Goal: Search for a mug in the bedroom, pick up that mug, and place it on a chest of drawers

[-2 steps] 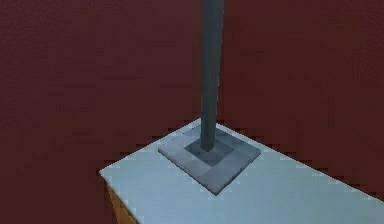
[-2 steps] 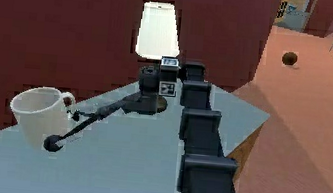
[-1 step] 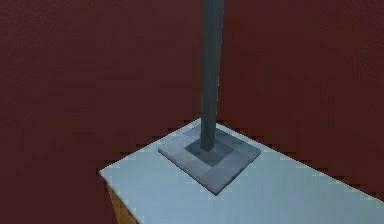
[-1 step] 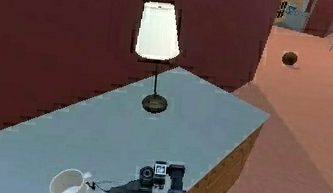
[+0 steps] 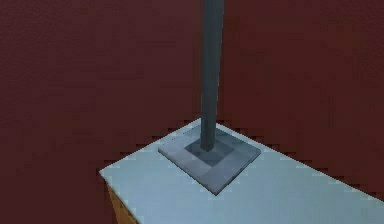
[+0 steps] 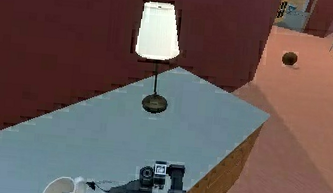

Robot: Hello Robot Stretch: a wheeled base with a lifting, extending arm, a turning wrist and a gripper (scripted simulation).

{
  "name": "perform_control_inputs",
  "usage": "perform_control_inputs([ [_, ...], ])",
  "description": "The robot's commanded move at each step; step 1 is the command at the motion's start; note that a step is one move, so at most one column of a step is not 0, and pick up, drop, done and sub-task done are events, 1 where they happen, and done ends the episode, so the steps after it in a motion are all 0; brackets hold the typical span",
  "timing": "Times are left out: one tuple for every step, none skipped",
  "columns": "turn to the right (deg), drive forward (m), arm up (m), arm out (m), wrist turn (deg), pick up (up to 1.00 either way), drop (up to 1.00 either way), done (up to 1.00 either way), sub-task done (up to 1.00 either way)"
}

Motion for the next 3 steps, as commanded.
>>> perform_control_inputs([
  [0.0, 0.0, 0.1, 0.0, 0.0, 0.0, 0.0, 0.0, 0.0],
  [0.0, 0.0, 0.0, -0.08, 0.0, 0.0, 0.0, 0.0, 0.0],
  [0.0, 0.0, 0.0, 0.0, 0.0, 0.0, 0.0, 1.0, 0.0],
])
